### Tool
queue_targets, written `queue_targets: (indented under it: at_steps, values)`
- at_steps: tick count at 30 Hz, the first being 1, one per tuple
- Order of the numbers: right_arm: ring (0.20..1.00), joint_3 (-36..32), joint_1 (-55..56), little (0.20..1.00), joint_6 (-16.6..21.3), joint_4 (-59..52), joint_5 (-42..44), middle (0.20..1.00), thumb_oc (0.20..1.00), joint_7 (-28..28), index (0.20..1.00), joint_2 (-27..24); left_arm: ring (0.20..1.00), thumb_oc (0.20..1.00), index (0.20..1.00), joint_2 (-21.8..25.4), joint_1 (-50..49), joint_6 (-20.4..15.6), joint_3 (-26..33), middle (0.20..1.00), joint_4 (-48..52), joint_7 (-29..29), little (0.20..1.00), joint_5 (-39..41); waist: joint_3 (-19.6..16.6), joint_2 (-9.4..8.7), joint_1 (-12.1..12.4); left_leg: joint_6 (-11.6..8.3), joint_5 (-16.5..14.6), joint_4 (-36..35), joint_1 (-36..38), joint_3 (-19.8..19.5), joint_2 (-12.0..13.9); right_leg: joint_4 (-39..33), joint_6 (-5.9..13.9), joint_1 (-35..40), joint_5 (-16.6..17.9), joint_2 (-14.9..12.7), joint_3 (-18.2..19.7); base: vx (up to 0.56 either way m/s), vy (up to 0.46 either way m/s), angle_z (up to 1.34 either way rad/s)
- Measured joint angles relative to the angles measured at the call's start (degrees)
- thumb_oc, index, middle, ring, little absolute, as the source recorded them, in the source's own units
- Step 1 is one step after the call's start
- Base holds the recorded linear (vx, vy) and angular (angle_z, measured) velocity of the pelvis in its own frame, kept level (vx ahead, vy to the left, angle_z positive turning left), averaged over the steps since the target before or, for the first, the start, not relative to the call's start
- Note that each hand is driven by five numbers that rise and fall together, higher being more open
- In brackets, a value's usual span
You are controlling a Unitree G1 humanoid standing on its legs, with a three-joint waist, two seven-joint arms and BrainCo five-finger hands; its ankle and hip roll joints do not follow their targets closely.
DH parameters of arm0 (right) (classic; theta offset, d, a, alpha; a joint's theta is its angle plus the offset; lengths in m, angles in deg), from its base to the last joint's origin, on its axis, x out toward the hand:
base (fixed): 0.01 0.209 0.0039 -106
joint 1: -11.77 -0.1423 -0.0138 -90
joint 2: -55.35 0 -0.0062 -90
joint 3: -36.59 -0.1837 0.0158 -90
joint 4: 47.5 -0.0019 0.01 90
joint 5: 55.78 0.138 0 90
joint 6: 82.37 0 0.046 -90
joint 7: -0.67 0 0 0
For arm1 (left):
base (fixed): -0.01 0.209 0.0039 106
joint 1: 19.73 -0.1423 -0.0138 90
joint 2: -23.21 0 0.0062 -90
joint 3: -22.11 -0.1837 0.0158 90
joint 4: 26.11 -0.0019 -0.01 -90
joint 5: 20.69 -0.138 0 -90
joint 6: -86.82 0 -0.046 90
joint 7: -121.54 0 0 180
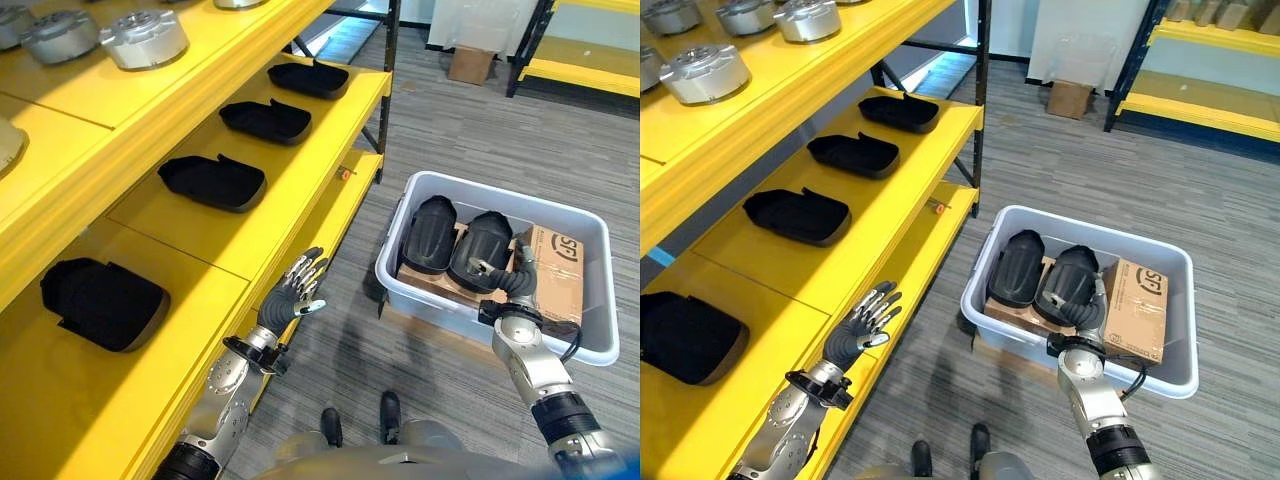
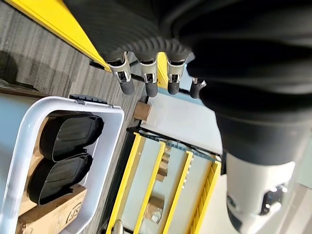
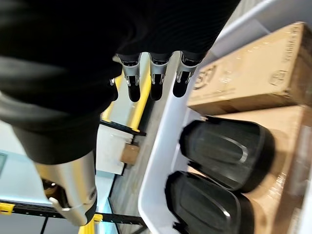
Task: Move parts from the plastic box to the shelf.
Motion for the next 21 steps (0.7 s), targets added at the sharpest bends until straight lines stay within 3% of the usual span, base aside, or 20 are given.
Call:
queue_targets:
  at_steps: [1,2,4,6,7,8,9,10,11,12,13,15,16,17,18,19,20,21]
  values:
    - [1.0,0.03,-0.78,1.0,-0.04,0.03,0.0,1.0,1.0,0.1,1.0,-0.01,1.0,1.0,1.0,0.0,0.16,-0.06,-0.09,1.0,0.01,-0.07,1.0,-0.01,-0.03,-0.06,-0.01,0.02,-0.02,0.0,0.34,0.92,0.3,0.75,0.45,-0.46,-0.83,-0.1,-0.42,-0.07,0.022,-0.59]
    - [1.0,-0.05,-2.07,1.0,-0.04,0.35,-0.02,1.0,1.0,0.13,1.0,0.05,1.0,1.0,1.0,0.04,0.42,-0.17,-0.31,1.0,0.02,-0.57,1.0,-0.09,-0.01,-0.39,0.34,0.02,-0.04,0.04,0.75,2.65,0.59,2.31,1.74,-1.41,-2.24,-1.15,-3.85,-0.08,0.002,-0.91]
    - [1.0,0.17,-7.54,1.0,-0.15,4.53,0.61,1.0,1.0,0.18,1.0,0.98,1.0,1.0,1.0,0.84,2.68,-0.33,-1.77,1.0,-0.9,-2.05,1.0,-0.84,0.38,-1.26,2.88,0.36,-0.47,1.1,0.94,8.3,2.21,12.71,5.92,-6.13,-4.96,-5.67,-13.8,-0.06,-0.049,-1.25]
    - [1.0,0.74,-10.21,1.0,-0.19,6.8,1.12,1.0,1.0,0.02,1.0,1.27,1.0,1.0,1.0,0.6,5.23,-0.51,-2.67,1.0,-4.81,-2.43,1.0,-1.74,0.77,-1.53,2.88,0.82,-0.77,2.38,1.1,10.66,4.07,25.82,7.9,-9.74,-6.45,-11.95,-16.95,0.02,-0.192,-0.89]
    - [1.0,0.9,-10.68,1.0,-0.03,7.55,1.06,1.0,1.0,-0.71,1.0,2.18,1.0,1.0,1.0,1.01,5.37,-0.61,-2.97,1.0,-6.25,-2.45,1.0,-1.75,0.87,-1.72,4.24,0.45,-0.97,2.52,2.24,13.03,6.12,30.43,9.95,-9.91,-7.08,-18.53,-18.1,0.01,-0.427,-0.84]
    - [1.0,1.01,-10.61,1.0,-0.05,8.0,1.12,1.0,1.0,-1.17,1.0,2.58,1.0,1.0,1.0,1.59,5.55,-0.6,-3.56,1.0,-6.63,-2.58,1.0,-1.72,0.87,-2.04,4.32,-0.96,-1.37,2.8,2.4,12.34,6.51,26.99,11.84,-8.11,-6.16,-20.17,-17.31,-0.01,-0.448,-0.69]
    - [1.0,1.23,-9.95,1.0,0.18,8.12,1.14,1.0,1.0,-1.7,1.0,3.18,1.0,1.0,1.0,2.61,5.57,-0.69,-3.99,1.0,-6.77,-2.57,1.0,-1.7,0.55,-3.41,4.36,-2.82,-1.31,3.68,1.96,11.49,8.16,19.26,13.08,-3.88,-2.68,-20.87,-15.32,0.07,-0.62,0.14]
    - [1.0,0.42,-9.64,1.0,1.02,9.68,1.14,1.0,1.0,-2.31,1.0,3.57,1.0,1.0,1.0,3.15,6.51,-0.76,-4.54,1.0,-8.37,-2.47,1.0,-1.69,0.7,-4.58,3.97,-6.01,-1.44,4.96,0.7,9.19,9.21,17.32,14.29,-1.5,-3.6,-20.28,-13.02,0.11,-0.575,0.4]
    - [1.0,-1.98,-10.41,1.0,1.52,14.17,2.27,1.0,1.0,-2.23,1.0,3.36,1.0,1.0,1.0,2.34,6.62,0.24,-5.98,1.0,-9.21,-3.06,1.0,-0.98,2.29,-2.05,3.13,-8.36,0.54,4.37,1.72,8.73,13.4,20.67,13.9,-2.42,-7.84,-17.02,-12.34,0.08,-0.535,0.34]
    - [1.0,-2.69,-9.51,1.0,1.47,13.35,2.73,1.0,1.0,-1.63,1.0,3.02,1.0,1.0,1.0,2.36,5.48,0.45,-5.99,1.0,-8.54,-3.29,1.0,-0.8,2.42,-2.0,3.53,-8.81,1.05,4.78,1.47,10.17,14.14,17.05,10.11,-2.87,-8.17,-18.0,-14.52,-0.02,-0.429,-0.13]
    - [1.0,-2.45,-9.61,1.0,1.42,12.71,2.7,1.0,1.0,-0.78,1.0,2.17,1.0,1.0,1.0,1.21,4.59,0.64,-5.12,1.0,-9.15,-3.63,1.0,-0.68,3.31,-0.08,3.72,-9.1,1.38,5.34,1.77,10.78,15.6,16.58,7.01,-2.93,-6.3,-16.23,-16.31,-0.08,-0.319,-0.46]
    - [1.0,0.31,-9.67,1.0,-0.53,9.41,2.72,1.0,1.0,-0.36,1.0,0.61,1.0,1.0,1.0,-0.96,3.02,0.38,-4.9,1.0,-8.81,-5.04,1.0,-0.01,3.69,1.96,2.8,-6.68,3.59,7.99,-0.11,12.48,19.14,15.29,4.11,-4.33,-5.99,-11.66,-15.97,-0.06,-0.255,-0.61]
    - [1.0,2.02,-9.77,1.0,-1.3,7.68,2.72,1.0,1.0,-0.39,1.0,0.19,1.0,1.0,1.0,-1.95,3.13,0.16,-4.51,1.0,-8.63,-5.81,1.0,-0.02,3.72,2.25,2.98,-6.11,3.98,10.96,-1.4,13.82,20.95,15.1,2.81,-4.83,-5.79,-10.17,-15.01,0.03,-0.154,-0.63]
    - [1.0,3.28,-9.97,1.0,-1.58,7.11,2.72,1.0,1.0,-0.37,1.0,0.01,1.0,1.0,1.0,-2.43,3.7,0.13,-4.47,1.0,-8.47,-6.59,1.0,-0.02,4.42,1.3,2.85,-5.74,4.18,13.93,-2.63,13.68,21.74,15.1,1.8,-5.03,-5.93,-9.9,-14.15,0.08,-0.148,-0.56]
    - [1.0,3.96,-9.98,1.0,-1.88,7.07,2.75,1.0,1.0,-0.36,1.0,-0.28,1.0,1.0,1.0,-3.18,4.46,0.13,-4.51,1.0,-8.34,-7.24,1.0,0.0,5.07,0.21,2.71,-7.22,2.89,14.44,-3.39,13.25,20.76,15.19,1.23,-4.91,-6.16,-10.04,-13.1,0.11,-0.12,-0.36]
    - [1.0,3.66,-9.97,1.0,-2.38,7.07,2.86,1.0,1.0,-0.34,1.0,-0.82,1.0,1.0,1.0,-3.86,5.01,0.15,-4.54,1.0,-7.21,-7.33,1.0,-0.02,5.41,-0.37,2.02,-7.24,2.58,11.38,-2.87,13.38,17.72,14.97,1.05,-4.8,-6.25,-9.58,-13.26,0.12,-0.109,-0.13]
    - [1.0,3.06,-9.75,1.0,-2.47,7.07,3.25,1.0,1.0,-0.32,1.0,-1.4,1.0,1.0,1.0,-4.14,5.25,0.14,-4.49,1.0,-5.75,-7.32,1.0,-0.11,5.24,0.15,0.99,-6.87,2.29,9.23,-2.15,15.92,17.55,14.77,0.93,-4.64,-6.72,-8.56,-13.98,0.16,-0.106,0.04]
    - [1.0,2.16,-9.83,1.0,-2.52,7.16,3.33,1.0,1.0,-0.06,1.0,-2.4,1.0,1.0,1.0,-4.3,6.83,0.15,-4.45,1.0,-5.44,-7.33,1.0,-0.42,5.34,-0.08,1.62,-7.1,2.48,8.02,-1.7,15.2,17.59,15.55,1.29,-4.89,-7.86,-8.26,-14.37,0.13,-0.075,0.13]
